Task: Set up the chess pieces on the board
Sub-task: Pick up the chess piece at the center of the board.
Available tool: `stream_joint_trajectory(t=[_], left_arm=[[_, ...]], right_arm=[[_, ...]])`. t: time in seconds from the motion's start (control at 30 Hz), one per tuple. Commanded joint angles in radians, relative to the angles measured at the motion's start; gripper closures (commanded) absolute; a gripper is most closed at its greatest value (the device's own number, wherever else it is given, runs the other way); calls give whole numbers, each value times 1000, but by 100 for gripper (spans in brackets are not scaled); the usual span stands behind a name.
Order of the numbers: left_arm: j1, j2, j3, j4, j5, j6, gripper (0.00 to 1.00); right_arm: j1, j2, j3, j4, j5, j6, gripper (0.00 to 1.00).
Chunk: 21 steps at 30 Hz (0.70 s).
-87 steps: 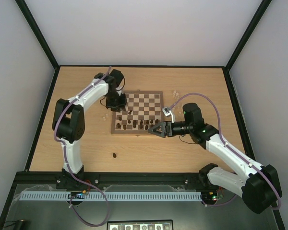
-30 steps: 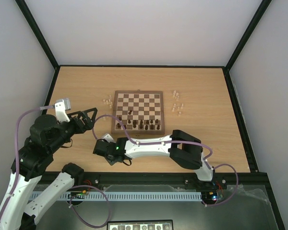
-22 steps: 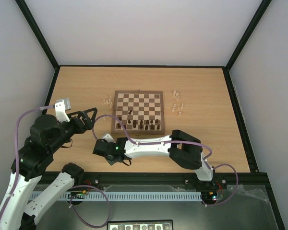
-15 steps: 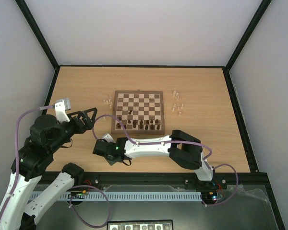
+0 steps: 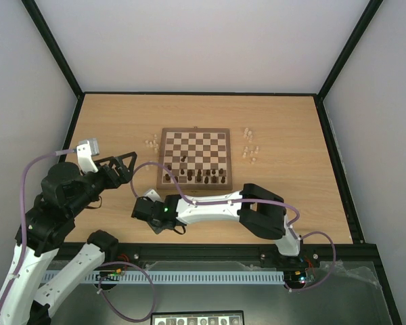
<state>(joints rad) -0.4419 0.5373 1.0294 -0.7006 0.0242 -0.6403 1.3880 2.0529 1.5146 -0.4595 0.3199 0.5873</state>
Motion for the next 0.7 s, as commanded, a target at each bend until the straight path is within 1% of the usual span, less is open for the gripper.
stream_joint_trajectory(t=[0.0,0.4,0.67], left_arm=[[6,14,10,44,-3,-3,1],[6,37,-31,105,6,-18,1],[6,57,-77,137,-4,-18,1]], right_arm=[[3,-50,-58,-24,18,12,92],[-24,-207,-207,1,45,32,94],[-88,-287,-238,-4,52,11,94]])
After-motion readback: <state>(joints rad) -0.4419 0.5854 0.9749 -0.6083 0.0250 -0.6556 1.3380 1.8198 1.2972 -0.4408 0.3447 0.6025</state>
